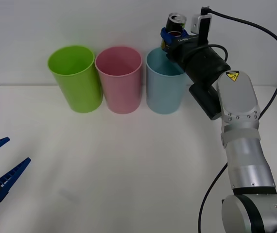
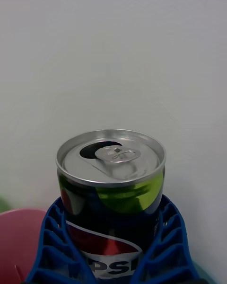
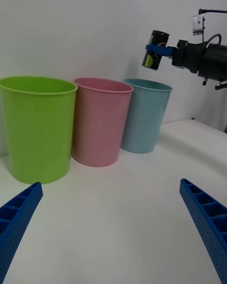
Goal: Grasp the object on the table and drop it into the matching bin: aluminum can to the light blue bin, PET bottle to the pink bin.
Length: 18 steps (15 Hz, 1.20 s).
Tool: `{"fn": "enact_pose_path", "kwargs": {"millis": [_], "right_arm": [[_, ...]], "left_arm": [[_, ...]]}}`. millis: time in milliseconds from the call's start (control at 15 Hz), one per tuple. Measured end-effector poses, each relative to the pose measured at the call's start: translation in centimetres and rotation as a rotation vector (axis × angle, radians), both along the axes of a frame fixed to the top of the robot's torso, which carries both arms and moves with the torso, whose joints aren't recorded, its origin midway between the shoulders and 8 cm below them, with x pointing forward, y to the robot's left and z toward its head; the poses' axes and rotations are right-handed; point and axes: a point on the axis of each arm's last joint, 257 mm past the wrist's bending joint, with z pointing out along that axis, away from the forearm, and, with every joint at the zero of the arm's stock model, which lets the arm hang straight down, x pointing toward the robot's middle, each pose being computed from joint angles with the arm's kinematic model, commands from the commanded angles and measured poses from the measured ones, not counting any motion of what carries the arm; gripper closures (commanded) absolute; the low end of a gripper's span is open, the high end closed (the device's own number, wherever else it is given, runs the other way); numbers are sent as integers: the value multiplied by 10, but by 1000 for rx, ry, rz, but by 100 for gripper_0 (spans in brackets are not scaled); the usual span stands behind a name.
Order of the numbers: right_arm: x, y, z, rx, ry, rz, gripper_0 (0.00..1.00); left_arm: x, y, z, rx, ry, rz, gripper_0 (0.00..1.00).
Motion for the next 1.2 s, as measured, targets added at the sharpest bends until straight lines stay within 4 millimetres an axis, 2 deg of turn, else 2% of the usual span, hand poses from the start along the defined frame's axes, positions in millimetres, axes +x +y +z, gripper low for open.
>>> {"fn": "enact_pose_path", "kwargs": {"millis": [67,133,200,933,1200], "right_arm": [[0,0,0,-2,-1,0,93],[0,0,0,-6,-1,-1,49],[0,0,0,-9,-3,-2,0],[-2,1,-1,-28,-12,0,0],[-15,-7,-7,-36,-19,12,0]], "left_arm": [[0,0,0,0,0,0,0],[0,0,0,0,0,0,0],[0,0,0,0,0,0,0],[0,0,0,0,0,0,0],[0,0,0,0,0,0,0]]}}
